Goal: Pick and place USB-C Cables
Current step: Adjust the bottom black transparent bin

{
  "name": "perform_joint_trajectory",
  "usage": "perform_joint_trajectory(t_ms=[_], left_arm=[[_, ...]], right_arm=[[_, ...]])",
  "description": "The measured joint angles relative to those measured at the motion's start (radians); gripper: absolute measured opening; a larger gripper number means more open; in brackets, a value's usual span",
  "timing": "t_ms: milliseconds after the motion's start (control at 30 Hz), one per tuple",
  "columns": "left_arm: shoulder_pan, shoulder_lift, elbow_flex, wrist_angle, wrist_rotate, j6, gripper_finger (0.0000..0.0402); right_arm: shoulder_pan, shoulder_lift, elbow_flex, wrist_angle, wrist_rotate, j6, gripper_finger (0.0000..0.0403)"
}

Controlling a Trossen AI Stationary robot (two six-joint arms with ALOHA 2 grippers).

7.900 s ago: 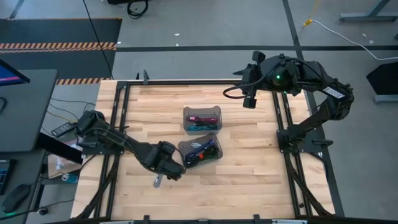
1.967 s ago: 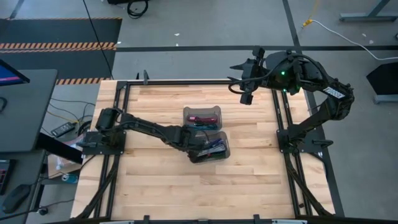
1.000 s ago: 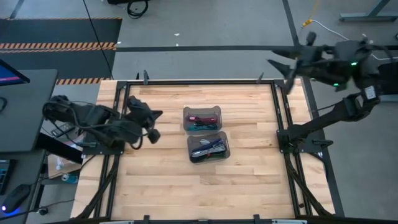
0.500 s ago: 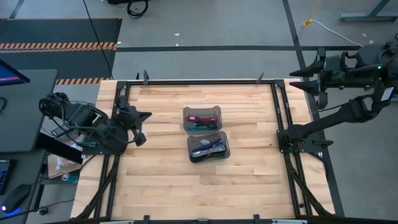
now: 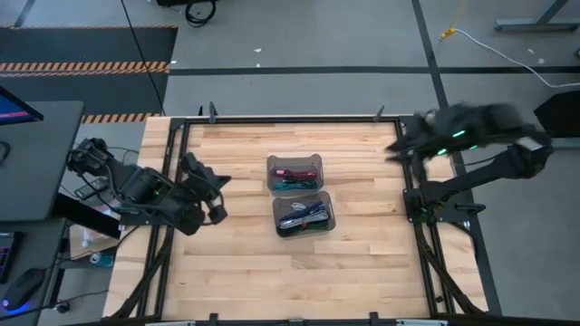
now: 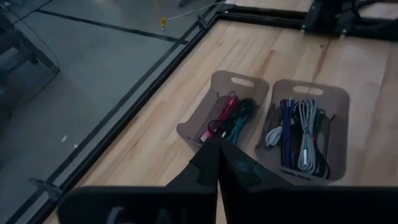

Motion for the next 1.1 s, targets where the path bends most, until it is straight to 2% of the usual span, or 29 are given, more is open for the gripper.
perform_joint_trajectory(t_ms=[133, 300, 500, 800, 1100], left_arm=[[0.000, 0.000, 0.000, 0.039, -0.009, 0.017, 0.0007], [-0.001, -0.022, 0.001, 0.052, -0.018, 0.030, 0.0008], [-0.001, -0.027, 0.001, 0.052, -0.017, 0.043, 0.0008], [-0.002, -0.026, 0.001, 0.053, -0.017, 0.069, 0.0008], [-0.002, -0.026, 0.001, 0.053, -0.017, 0.072, 0.0008]], right_arm=[[0.000, 0.004, -0.244, 0.101, -0.091, 0.093, 0.0155], [0.007, 0.005, -0.520, 0.359, -0.183, 0.183, 0.0155], [0.037, 0.014, -0.755, 0.637, -0.204, 0.271, 0.0155], [0.077, 0.083, -0.961, 0.782, -0.199, 0.415, 0.0155], [0.114, 0.163, -0.977, 0.900, -0.079, 0.447, 0.0155]])
